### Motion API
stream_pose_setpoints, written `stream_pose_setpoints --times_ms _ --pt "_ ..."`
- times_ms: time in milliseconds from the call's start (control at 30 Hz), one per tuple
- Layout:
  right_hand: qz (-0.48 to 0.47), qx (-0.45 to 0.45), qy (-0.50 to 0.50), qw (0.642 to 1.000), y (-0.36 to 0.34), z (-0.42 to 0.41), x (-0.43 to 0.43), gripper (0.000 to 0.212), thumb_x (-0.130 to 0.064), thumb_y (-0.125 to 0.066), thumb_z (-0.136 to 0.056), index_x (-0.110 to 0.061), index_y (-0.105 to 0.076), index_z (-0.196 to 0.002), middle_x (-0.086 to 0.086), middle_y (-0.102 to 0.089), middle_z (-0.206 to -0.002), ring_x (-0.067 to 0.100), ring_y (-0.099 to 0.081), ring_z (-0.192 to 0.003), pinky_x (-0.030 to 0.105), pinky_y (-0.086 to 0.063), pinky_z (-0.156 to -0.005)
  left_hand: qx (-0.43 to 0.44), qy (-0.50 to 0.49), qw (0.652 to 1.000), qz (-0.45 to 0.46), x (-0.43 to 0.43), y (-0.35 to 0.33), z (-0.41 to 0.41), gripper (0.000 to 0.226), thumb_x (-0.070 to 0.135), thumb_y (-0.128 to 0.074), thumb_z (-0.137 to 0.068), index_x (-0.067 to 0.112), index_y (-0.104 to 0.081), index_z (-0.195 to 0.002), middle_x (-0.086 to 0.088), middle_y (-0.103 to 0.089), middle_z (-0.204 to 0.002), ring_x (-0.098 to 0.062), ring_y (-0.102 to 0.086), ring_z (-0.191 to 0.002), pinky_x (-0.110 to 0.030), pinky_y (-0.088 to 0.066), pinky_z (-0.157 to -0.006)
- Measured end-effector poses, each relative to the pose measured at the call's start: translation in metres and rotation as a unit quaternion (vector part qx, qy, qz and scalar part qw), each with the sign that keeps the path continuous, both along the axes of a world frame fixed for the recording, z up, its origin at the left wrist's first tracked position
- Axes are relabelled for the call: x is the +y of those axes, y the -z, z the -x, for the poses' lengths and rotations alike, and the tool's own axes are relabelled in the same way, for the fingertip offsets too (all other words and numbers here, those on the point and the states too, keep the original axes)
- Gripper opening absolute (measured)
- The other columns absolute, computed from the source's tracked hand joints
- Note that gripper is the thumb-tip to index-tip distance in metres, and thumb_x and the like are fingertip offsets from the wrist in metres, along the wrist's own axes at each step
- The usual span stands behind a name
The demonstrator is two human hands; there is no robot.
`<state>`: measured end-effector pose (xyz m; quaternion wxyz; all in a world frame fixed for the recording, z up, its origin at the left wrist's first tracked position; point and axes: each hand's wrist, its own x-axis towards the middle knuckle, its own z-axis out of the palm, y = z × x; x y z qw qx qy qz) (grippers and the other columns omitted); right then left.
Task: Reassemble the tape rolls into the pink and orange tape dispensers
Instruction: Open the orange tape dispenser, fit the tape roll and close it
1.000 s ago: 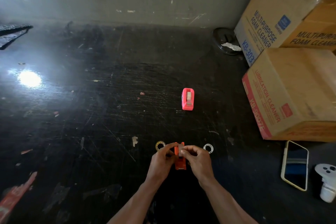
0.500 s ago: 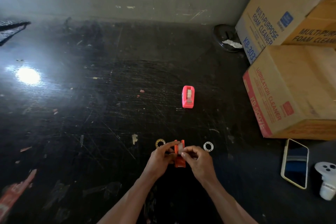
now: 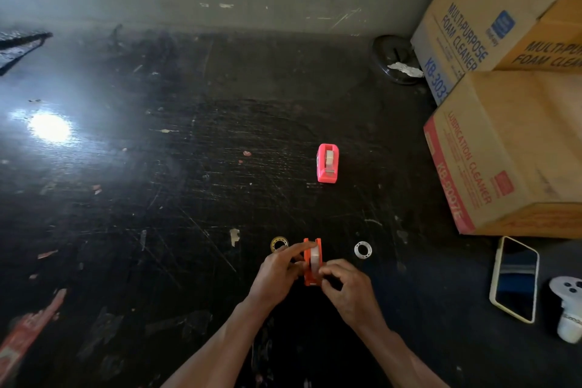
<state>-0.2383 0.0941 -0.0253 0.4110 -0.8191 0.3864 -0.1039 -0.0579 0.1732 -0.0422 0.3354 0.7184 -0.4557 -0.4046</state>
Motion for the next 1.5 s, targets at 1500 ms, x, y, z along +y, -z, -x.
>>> stream_pose_setpoints --times_ms 1500 --pt "0.087 0.023 -0.027 0.996 0.004 0.021 0.034 0.029 -0.031 -0.062 -0.099 -0.027 -0.074 -0.125 -0.009 -0.067 -0.134 -0.007 -0.048 -0.124 -0.005 -0.028 -0.102 0.039 -0.049 0.997 -0.044 -0.005 -0.017 0.002 0.051 0.007 -0.063 -0.099 0.031 -0.055 -0.143 0.007 -0.066 -0.105 -0.007 -0.072 -0.094 -0.023 -0.062 -0.079"
